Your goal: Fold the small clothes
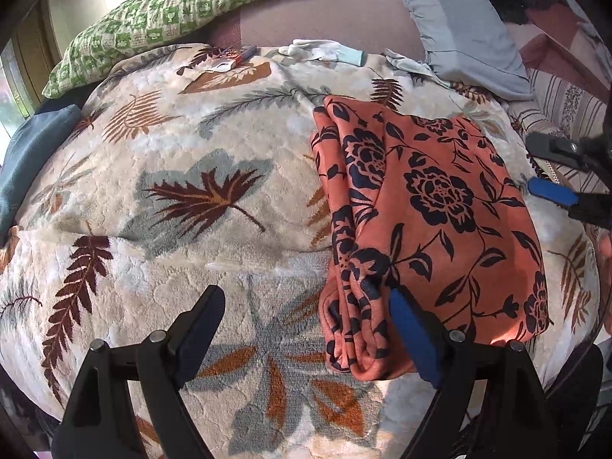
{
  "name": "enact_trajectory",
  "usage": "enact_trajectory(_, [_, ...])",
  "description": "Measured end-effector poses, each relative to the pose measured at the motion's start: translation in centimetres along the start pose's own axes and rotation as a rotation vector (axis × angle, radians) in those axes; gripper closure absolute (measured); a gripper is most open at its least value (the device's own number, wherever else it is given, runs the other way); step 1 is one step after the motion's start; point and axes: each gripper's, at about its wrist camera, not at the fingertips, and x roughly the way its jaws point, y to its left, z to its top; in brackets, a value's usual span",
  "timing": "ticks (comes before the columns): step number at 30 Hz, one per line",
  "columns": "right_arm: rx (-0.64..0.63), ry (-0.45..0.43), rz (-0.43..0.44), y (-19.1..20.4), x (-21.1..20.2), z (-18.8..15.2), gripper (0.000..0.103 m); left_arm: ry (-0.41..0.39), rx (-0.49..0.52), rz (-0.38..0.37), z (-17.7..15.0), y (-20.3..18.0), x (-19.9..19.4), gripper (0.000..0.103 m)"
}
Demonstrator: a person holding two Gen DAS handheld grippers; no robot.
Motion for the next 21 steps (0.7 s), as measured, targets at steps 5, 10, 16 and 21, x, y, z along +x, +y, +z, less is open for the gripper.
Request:
enact_trajectory(5, [-0.057, 0.06, 0.002, 0.6, -0.6, -4.6, 0.018, -0.006, -0.012, -0.004, -0.4, -0.6, -1.3, 0.015])
enact_trajectory(10, [0.015, 0.072, -0.009, -0.7, 0.3, -5.3, 0.018, -0.084, -0.02, -0.025, -1.2, -0.6, -4.5, 0.015])
enact_trajectory(16, [-0.206, -0.135, -0.179, 4.6, -7.3, -8.4, 0.013, -0.148, -0.027, -0.022, -2.0, -2.2, -7.6, 0.015])
enact_trajectory(21, [-0.158, -0.009, -0.385, 2.5, -8.7, -14.3, 0.013, -0.17, -0.028, -0.038, -2.3, -3.9, -9.2, 0.007])
